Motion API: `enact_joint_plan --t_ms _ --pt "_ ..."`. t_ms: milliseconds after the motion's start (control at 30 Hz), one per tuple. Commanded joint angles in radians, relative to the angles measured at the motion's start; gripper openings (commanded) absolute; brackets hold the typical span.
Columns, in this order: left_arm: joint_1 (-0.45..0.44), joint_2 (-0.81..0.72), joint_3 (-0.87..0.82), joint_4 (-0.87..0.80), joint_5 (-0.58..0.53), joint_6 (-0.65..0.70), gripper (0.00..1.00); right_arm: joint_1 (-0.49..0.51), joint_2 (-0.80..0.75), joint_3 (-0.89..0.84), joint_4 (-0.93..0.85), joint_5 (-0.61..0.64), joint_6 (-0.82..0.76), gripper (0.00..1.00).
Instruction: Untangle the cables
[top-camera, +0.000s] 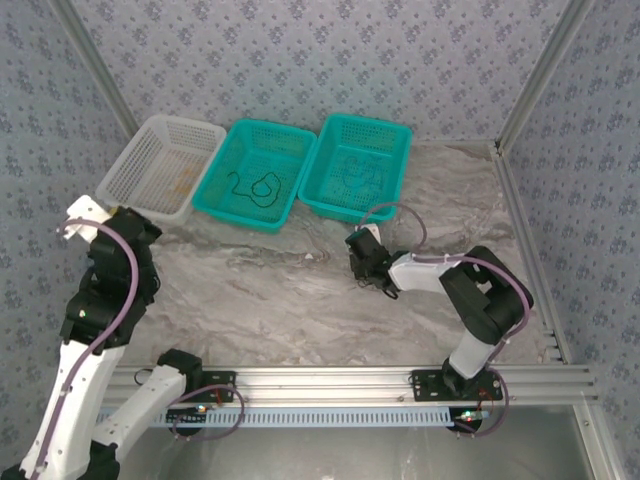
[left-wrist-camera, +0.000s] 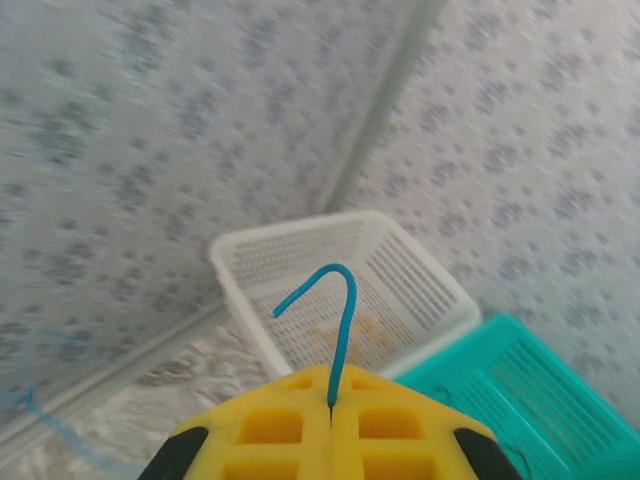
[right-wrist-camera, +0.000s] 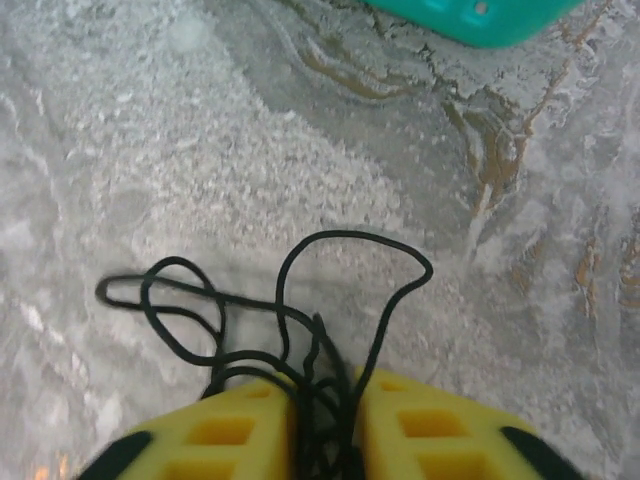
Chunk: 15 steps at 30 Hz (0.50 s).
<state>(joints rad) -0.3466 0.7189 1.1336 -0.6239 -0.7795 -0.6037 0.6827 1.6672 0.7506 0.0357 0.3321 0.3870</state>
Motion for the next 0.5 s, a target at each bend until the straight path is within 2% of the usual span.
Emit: enact_joint_plan --t_ms 0,100,167,267,367,467 --pt "0.003 0.062 0.024 0.121 0.358 0.089 0.0 0.021 -0.098 -0.023 -0.019 -0.049 -0.034 0.38" --pt "0.0 0.144 0.078 0.166 0.6 0.099 0.0 0.023 -0.203 -0.051 -0.027 -0.06 -0.019 0.53" --pt "-0.011 0.196 0.113 0.187 0.702 0.096 0.0 0.021 -0.276 -0.067 -0.034 -0.062 -0.014 0.64" --pt "-0.047 0.253 0.154 0.22 0.759 0.099 0.0 0.015 -0.385 -0.092 -0.044 -0.038 0.005 0.77" --pt "-0.087 0.292 0.168 0.292 0.801 0.102 0.0 -0.009 -0.476 -0.107 -0.072 -0.006 0.037 1.0" --pt "-0.117 0.355 0.208 0.34 0.878 0.082 0.0 -0.046 -0.542 -0.12 -0.097 -0.008 0.063 1.0"
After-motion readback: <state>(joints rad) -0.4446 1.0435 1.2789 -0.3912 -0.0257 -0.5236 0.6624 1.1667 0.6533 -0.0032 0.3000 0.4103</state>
